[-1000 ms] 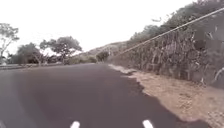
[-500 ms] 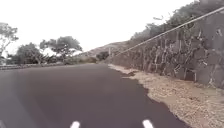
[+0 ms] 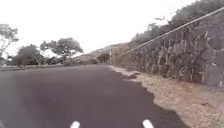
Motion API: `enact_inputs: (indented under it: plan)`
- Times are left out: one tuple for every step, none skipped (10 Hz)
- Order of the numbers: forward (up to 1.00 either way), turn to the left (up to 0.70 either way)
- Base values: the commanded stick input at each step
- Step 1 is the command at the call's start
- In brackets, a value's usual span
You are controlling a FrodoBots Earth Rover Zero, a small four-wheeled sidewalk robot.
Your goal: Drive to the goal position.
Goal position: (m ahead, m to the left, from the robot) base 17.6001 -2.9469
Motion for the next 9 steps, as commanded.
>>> enact_inputs:
  plan:
    - [0.5, 0.0]
    - [0.5, 0.0]
    - [0.5, 0.0]
    - [0.5, 0.0]
    - [0.5, 0.0]
    - [0.5, 0.0]
    - [0.5, 0.0]
    - [0.5, 0.0]
    - [0.5, 0.0]
